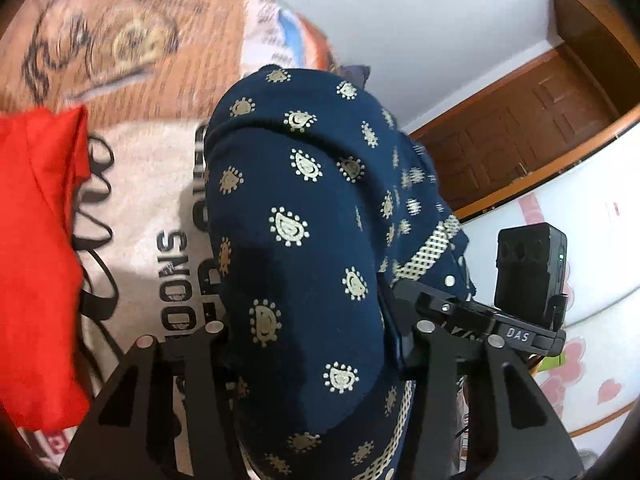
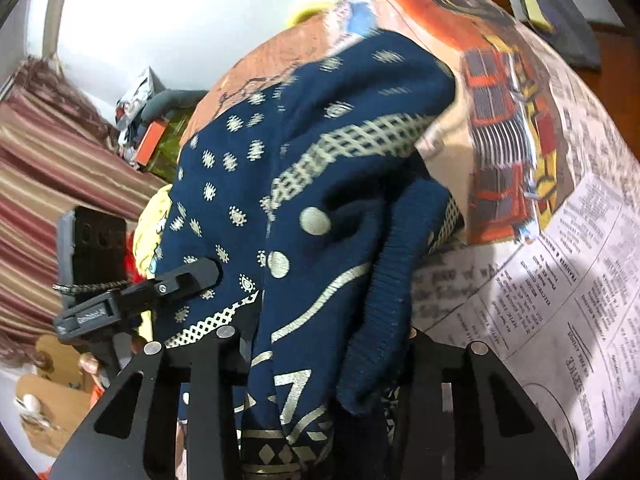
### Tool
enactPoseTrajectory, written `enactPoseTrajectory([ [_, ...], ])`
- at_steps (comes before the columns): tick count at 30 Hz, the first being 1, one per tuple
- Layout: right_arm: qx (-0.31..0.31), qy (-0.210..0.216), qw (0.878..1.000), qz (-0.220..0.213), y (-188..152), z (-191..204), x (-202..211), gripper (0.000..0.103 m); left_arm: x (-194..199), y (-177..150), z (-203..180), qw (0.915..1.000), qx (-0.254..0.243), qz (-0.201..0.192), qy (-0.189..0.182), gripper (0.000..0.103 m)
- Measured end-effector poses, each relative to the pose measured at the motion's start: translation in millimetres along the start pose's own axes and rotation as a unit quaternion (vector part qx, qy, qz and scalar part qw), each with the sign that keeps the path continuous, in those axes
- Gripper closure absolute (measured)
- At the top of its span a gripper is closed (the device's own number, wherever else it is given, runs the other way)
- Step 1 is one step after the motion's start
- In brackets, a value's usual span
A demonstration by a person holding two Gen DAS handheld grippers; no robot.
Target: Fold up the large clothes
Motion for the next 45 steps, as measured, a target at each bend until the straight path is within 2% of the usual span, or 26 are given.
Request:
enactPoseTrajectory([
  [4, 0.021, 0.014, 1.000, -0.017, 11.5, 35.6, 3.8, 0.068, 43.5, 10.2, -11.1, 0.9992, -0.022, -0.033, 0.004, 0.054],
  [9, 0.056, 0.024, 0.998, -0.029, 25.2, 84.6, -3.0, 0.068, 96.9, 24.6, -6.1, 0.9975, -0.027, -0.065, 0.010, 0.054],
  [15, 0.078, 0.047, 0.996, -0.025, 32.3, 125.3, -27.5, 0.068, 152.9, 31.3, 28.0, 0.9949, -0.018, -0.095, 0.028, 0.054],
  [21, 0.085, 0.060, 0.995, -0.005, 35.0, 152.7, -75.6, 0.068, 191.2, 24.9, 78.0, 0.9932, 0.005, -0.106, 0.047, 0.054],
  [30, 0.072, 0.061, 0.995, 0.042, 30.6, 170.7, -152.3, 0.068, 202.4, 14.5, 160.4, 0.9926, 0.059, -0.090, 0.056, 0.054],
  [37, 0.035, 0.042, 0.994, 0.090, 27.0, 146.0, -219.3, 0.068, 163.4, 5.0, 228.6, 0.9916, 0.094, -0.049, 0.073, 0.053],
  [40, 0.022, 0.036, 0.993, 0.110, 25.5, 128.3, -242.6, 0.068, 140.4, 3.0, 261.1, 0.9902, 0.117, -0.034, 0.069, 0.050],
  [42, 0.023, 0.038, 0.992, 0.120, 24.3, 122.4, -249.2, 0.066, 127.0, -3.0, 277.2, 0.9905, 0.119, -0.031, 0.062, 0.045],
  [45, 0.030, 0.039, 0.990, 0.130, 22.5, 118.8, -248.6, 0.062, 125.1, -10.5, 279.8, 0.9919, 0.108, -0.038, 0.054, 0.041],
])
Point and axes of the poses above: each gripper's, at about its wrist camera, not at the fingertips, and x roughly against the way its jaws point, z to its left, y to its top, the point moved 6 cm from there along -x, roughly the way its jaws point, and after that the axes turned 6 degrees about y, right-handed, at the moved point
